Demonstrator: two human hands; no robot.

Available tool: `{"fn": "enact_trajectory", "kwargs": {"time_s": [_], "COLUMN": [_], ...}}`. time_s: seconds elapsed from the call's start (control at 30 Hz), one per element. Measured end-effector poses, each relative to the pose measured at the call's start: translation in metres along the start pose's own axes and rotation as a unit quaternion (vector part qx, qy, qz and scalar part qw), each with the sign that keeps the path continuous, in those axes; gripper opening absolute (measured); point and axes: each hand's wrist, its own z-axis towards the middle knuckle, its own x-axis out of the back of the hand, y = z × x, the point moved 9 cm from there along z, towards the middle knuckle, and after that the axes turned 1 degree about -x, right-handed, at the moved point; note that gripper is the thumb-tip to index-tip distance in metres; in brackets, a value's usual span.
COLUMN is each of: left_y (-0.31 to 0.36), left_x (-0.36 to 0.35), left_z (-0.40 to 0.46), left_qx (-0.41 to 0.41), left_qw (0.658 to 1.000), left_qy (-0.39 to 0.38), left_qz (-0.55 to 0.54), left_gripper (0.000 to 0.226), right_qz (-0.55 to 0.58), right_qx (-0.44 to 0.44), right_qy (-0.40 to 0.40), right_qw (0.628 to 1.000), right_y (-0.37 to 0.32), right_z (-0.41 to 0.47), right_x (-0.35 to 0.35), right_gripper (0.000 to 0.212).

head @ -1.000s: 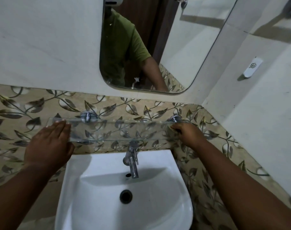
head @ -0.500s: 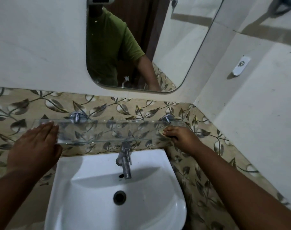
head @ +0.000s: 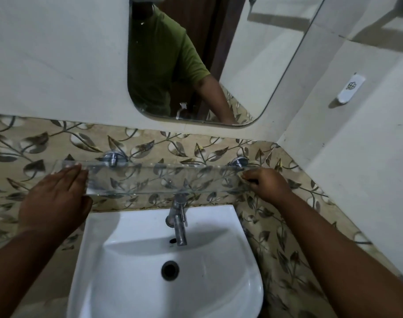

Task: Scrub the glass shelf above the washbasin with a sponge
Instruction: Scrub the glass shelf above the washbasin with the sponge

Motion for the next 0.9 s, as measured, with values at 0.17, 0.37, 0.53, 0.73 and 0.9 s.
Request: {"fn": "enact_trajectory", "kwargs": {"time_s": [0.17, 0.37, 0.53, 0.73, 0.9], "left_y": [-0.001, 0.001, -0.001, 0.002, 0.002], "left_x": [-0.004, 0.002, -0.001, -0.001, 0.004], "left_z": [0.000, -0.001, -0.001, -0.001, -0.002], "left_qx": [0.000, 0.003, 0.005, 0.002, 0.014], "left_qw": [1.000, 1.000, 1.000, 1.000, 1.000], "left_qy": [0.002, 0.013, 0.000, -0.006, -0.004], "left_qz": [-0.004, 0.008, 0.012, 0.002, 0.005], "left_gripper": [0.066, 0.065, 0.069, 0.068, 0.073], "right_qz": [0.014, -0.040, 0.007, 0.033, 0.213], "right_qx": [-0.025, -0.148, -0.190, -0.109, -0.133], "right_qy": [-0.074, 0.004, 0.013, -0.038, -0.008], "right_qw": [0.997, 0.988, 0.982, 0.993, 0.968], "right_y": [0.030, 0.046, 0.031, -0.012, -0.054], "right_z": [-0.002, 0.022, 0.031, -0.027, -0.079], "right_x": [-0.006, 0.003, 0.000, 0.013, -0.012], "right_gripper": [0.035, 0.032, 0.031, 0.023, 0.026]}}
